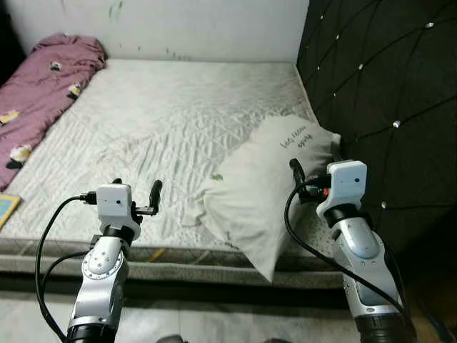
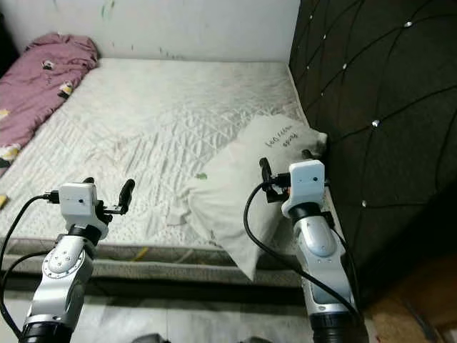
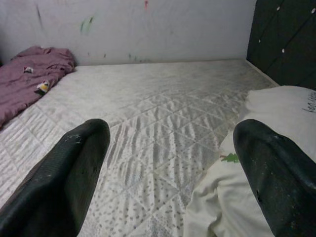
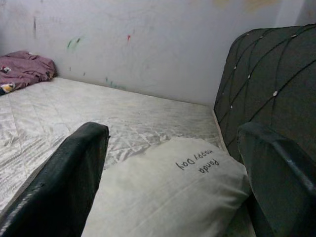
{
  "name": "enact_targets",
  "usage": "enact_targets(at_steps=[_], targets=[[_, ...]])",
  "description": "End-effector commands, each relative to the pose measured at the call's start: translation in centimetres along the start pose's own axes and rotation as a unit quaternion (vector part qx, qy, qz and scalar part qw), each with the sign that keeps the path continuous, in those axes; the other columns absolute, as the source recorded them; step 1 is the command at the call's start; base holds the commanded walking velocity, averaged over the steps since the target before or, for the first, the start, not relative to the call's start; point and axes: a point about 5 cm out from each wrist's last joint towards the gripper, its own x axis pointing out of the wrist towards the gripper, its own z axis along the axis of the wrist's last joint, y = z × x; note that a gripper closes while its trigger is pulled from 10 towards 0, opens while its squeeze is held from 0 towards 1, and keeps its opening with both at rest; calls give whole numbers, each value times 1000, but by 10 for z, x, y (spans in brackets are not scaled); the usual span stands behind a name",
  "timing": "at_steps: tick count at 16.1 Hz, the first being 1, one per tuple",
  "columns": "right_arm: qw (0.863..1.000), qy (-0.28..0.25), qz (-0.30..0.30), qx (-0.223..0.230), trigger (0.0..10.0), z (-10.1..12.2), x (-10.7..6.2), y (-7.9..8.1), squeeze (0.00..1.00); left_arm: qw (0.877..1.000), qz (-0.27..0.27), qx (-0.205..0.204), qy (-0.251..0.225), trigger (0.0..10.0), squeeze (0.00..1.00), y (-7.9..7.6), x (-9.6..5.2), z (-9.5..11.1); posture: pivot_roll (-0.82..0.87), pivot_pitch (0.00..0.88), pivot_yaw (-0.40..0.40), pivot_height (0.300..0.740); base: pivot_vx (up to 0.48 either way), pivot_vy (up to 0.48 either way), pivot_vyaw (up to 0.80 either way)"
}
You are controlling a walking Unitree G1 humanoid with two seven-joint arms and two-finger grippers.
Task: Clean up the room
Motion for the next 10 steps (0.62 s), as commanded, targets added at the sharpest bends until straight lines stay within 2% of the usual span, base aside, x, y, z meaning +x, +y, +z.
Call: enact_targets(at_steps=[1, 8, 10], targets=[[1000, -8, -1, 4, 10000, 5, 2, 0, 0, 1000, -4, 4, -11, 10000, 0, 1, 1, 6, -80, 0, 14, 740, 315, 0, 0], [1000, -7, -4, 0, 10000, 5, 2, -1, 0, 1000, -11, 1, -14, 10000, 0, 0, 0, 6, -82, 0, 13, 740, 376, 0, 0], [1000, -2, -7, 5, 10000, 3, 1, 0, 0, 1000, -8, -2, -3, 10000, 0, 0, 0, 3, -85, 0, 12, 740, 324, 0, 0]])
